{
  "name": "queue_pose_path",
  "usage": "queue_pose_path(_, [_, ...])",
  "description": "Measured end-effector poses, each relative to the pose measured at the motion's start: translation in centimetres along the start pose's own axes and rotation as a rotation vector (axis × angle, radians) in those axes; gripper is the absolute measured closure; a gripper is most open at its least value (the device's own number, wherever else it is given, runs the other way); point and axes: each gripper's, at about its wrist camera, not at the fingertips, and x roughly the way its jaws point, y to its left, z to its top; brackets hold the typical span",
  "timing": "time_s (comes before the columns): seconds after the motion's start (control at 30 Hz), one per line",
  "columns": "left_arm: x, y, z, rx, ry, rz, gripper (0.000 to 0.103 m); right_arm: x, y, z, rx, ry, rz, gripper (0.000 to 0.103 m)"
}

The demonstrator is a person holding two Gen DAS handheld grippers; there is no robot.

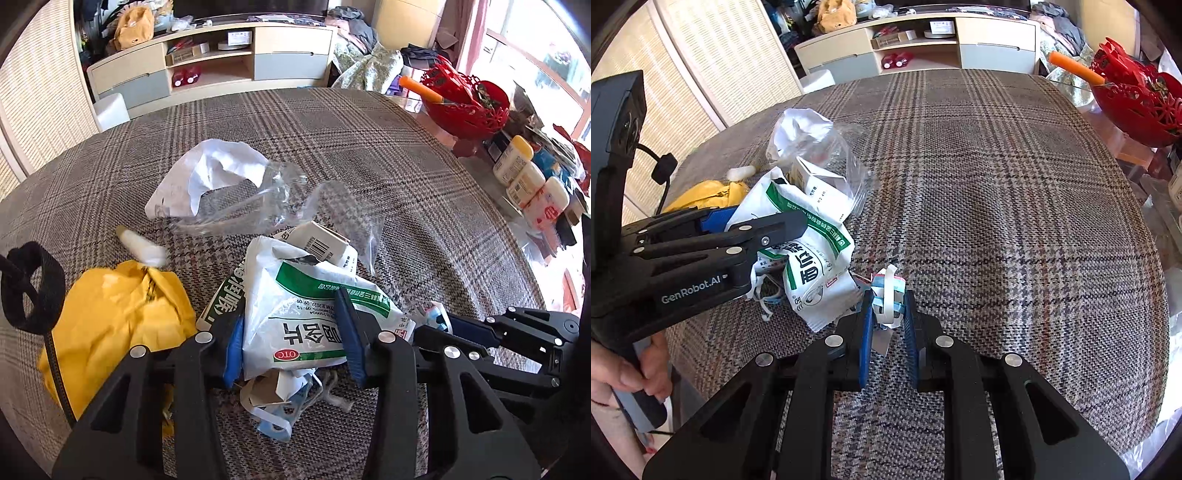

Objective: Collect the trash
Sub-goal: 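Grasp the white medicine bag with the left gripper while the right holds the wrapper, then carry both items over the bin and open both grippers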

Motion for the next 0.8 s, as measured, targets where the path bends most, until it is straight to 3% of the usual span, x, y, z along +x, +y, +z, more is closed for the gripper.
queue_pose_path(0.1, [-0.4,-0.4,0.0,0.011,-0.007,0.000,0.071,-0.3,-0.7,-0.5,0.008,0.003,-0.005,0.086])
queue_pose_path(0.27, [-1.7,-1.2,-0.1,0.019,-0.033,0.003,0.077,-1.2,-1.4,-1.4,0.017,0.001,-0.005,0.086])
queue_pose_path(0.43, [-5.0,-2.7,0.1,0.054,-0.092,0.033,0.079,-3.1,-1.9,-2.5,0.030,-0.023,0.006,0.086])
queue_pose_path(0.53, [-7.5,-3.1,0.1,0.065,-0.124,0.051,0.089,-4.8,-2.0,-2.9,0.038,-0.047,0.011,0.086])
queue_pose_path(0.8, [-13.7,-3.9,-2.1,0.081,-0.186,0.100,0.090,-9.4,-2.2,-5.1,0.056,-0.108,0.023,0.086])
